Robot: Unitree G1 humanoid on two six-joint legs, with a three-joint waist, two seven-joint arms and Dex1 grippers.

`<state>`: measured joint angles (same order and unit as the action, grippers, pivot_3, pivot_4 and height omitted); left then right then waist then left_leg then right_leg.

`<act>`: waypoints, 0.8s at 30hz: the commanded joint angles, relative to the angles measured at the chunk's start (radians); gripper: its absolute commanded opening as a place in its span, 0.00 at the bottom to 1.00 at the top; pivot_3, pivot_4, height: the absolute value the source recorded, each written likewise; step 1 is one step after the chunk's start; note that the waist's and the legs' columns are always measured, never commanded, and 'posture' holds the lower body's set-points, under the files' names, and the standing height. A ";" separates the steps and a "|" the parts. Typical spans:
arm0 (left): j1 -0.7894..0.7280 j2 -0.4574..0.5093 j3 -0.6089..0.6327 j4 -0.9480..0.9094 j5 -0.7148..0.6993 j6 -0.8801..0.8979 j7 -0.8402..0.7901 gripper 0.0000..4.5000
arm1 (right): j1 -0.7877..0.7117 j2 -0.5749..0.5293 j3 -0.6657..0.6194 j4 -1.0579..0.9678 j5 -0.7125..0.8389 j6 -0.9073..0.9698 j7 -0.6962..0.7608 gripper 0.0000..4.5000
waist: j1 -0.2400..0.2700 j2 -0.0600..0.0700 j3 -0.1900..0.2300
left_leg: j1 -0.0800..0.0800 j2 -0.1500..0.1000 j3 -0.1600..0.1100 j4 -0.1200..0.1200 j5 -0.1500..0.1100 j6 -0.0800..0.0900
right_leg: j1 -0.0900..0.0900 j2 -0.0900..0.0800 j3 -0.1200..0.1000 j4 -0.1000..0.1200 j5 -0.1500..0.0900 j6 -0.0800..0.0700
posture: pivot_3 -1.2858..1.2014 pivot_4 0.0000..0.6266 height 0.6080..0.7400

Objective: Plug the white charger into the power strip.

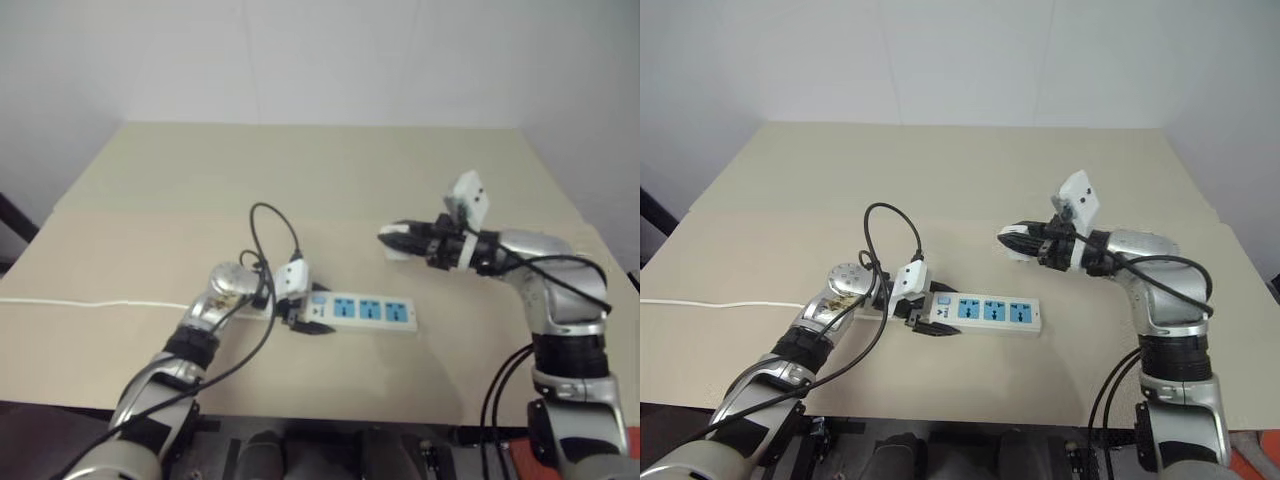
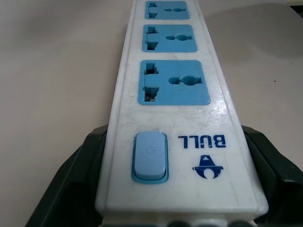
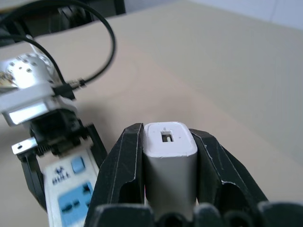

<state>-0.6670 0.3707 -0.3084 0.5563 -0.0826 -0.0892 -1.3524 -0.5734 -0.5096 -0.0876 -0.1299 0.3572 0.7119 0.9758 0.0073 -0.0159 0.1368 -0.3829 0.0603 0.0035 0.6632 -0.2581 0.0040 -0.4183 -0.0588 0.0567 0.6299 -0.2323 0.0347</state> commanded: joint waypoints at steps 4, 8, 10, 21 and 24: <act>-0.013 0.016 -0.016 0.013 0.026 -0.020 -0.019 0.74 | 0.050 0.072 0.045 -0.028 0.043 -0.111 -0.025 0.26 | -0.005 0.000 0.000 | 0.000 0.000 0.000 0.000 0.000 0.000 | 0.000 0.000 0.000 0.000 0.000 0.000 | 0.52 0.24 1.00; -0.015 0.010 -0.020 0.014 0.029 -0.023 -0.015 0.74 | 0.084 0.104 0.091 0.034 0.015 -0.222 -0.010 0.26 | -0.006 -0.001 0.000 | 0.001 0.000 0.000 0.000 0.000 0.000 | 0.001 0.000 0.000 0.000 0.000 0.000 | 0.52 0.24 1.00; -0.015 0.007 -0.021 0.014 0.030 -0.023 -0.013 0.74 | 0.097 0.115 0.112 0.066 0.002 -0.275 -0.004 0.26 | -0.007 -0.001 0.000 | 0.001 0.000 0.000 0.000 0.000 0.000 | 0.001 0.000 0.000 0.000 0.000 0.000 | 0.52 0.24 1.00; 0.002 0.003 -0.021 -0.002 0.028 -0.005 0.001 0.74 | 0.136 0.145 0.195 0.113 0.003 -0.387 0.054 0.26 | -0.007 -0.001 0.000 | 0.002 0.000 0.000 0.000 0.000 0.000 | 0.002 0.000 0.000 0.000 0.000 0.000 | 0.52 0.24 1.00; 0.003 0.005 -0.019 -0.002 0.027 -0.002 0.004 0.74 | 0.133 0.151 0.203 0.125 -0.004 -0.403 0.063 0.26 | -0.007 -0.001 0.000 | 0.004 0.000 0.000 0.000 0.000 0.000 | 0.004 0.000 0.000 0.000 0.000 0.000 | 0.52 0.24 1.00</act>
<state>-0.6678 0.3723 -0.3088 0.5657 -0.0799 -0.0960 -1.3487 -0.4356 -0.3619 0.1134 0.0077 0.3376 0.3414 1.0290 0.0000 -0.0166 0.1364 -0.3787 0.0603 0.0034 0.6632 -0.2579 0.0043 -0.4139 -0.0588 0.0568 0.6299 -0.2323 0.0348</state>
